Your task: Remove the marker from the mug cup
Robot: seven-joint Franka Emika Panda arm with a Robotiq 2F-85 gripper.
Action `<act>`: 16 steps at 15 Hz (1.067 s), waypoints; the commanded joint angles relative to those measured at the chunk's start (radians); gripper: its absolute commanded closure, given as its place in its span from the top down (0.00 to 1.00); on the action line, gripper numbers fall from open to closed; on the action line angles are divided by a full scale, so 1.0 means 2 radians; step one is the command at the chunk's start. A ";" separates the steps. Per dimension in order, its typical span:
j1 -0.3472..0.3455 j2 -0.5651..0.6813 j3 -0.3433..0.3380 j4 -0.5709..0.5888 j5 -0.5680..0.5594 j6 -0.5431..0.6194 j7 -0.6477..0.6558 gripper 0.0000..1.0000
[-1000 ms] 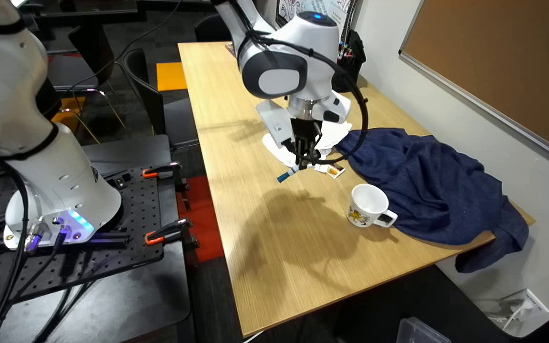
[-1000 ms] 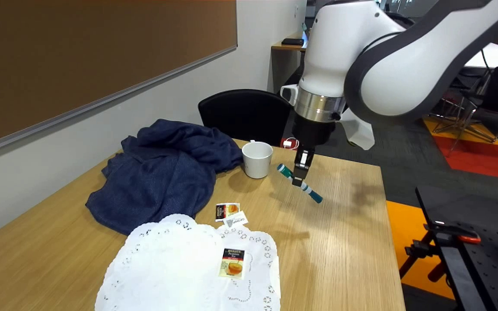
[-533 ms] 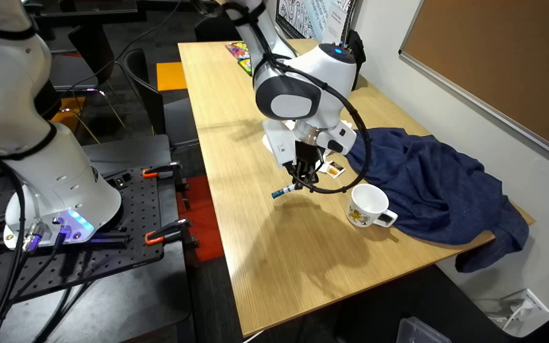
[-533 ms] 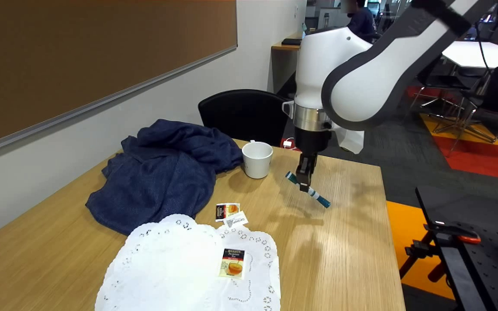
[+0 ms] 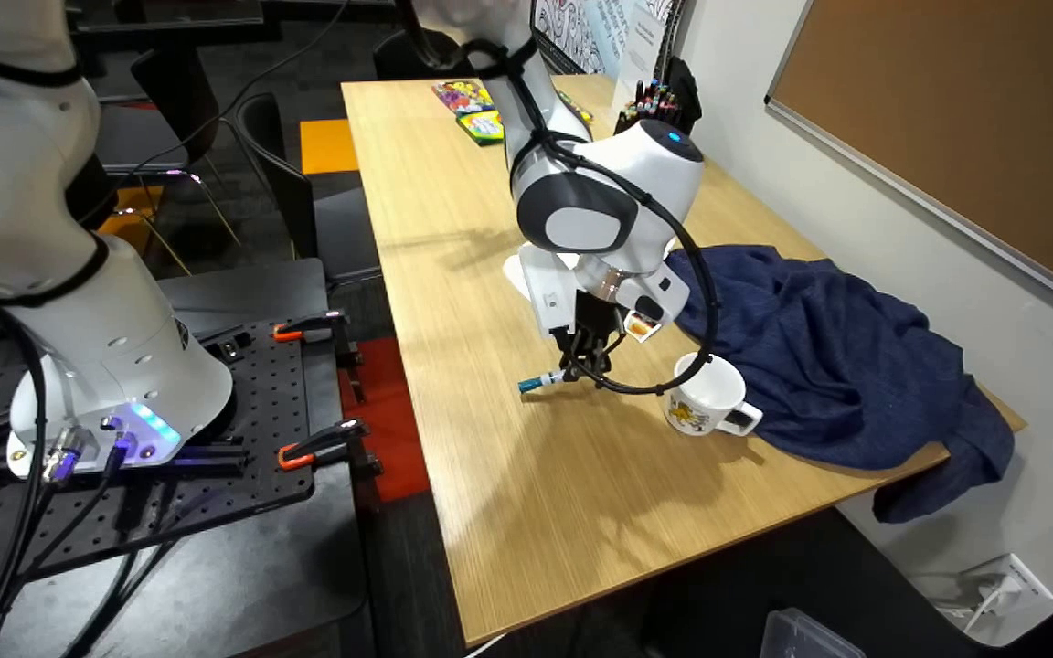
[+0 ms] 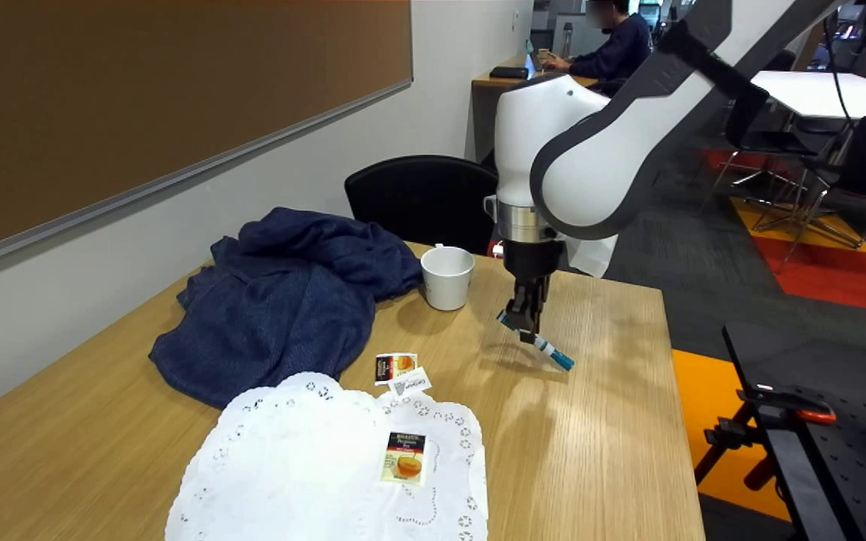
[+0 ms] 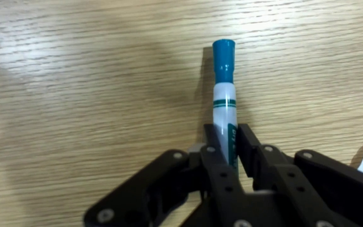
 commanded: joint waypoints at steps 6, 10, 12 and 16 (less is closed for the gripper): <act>0.016 -0.047 -0.006 -0.020 -0.027 0.018 0.018 0.88; 0.031 -0.127 -0.011 -0.068 -0.060 0.063 0.036 1.00; 0.035 -0.168 -0.014 -0.090 -0.079 0.084 0.055 1.00; 0.030 -0.231 -0.011 -0.115 -0.105 0.103 0.079 1.00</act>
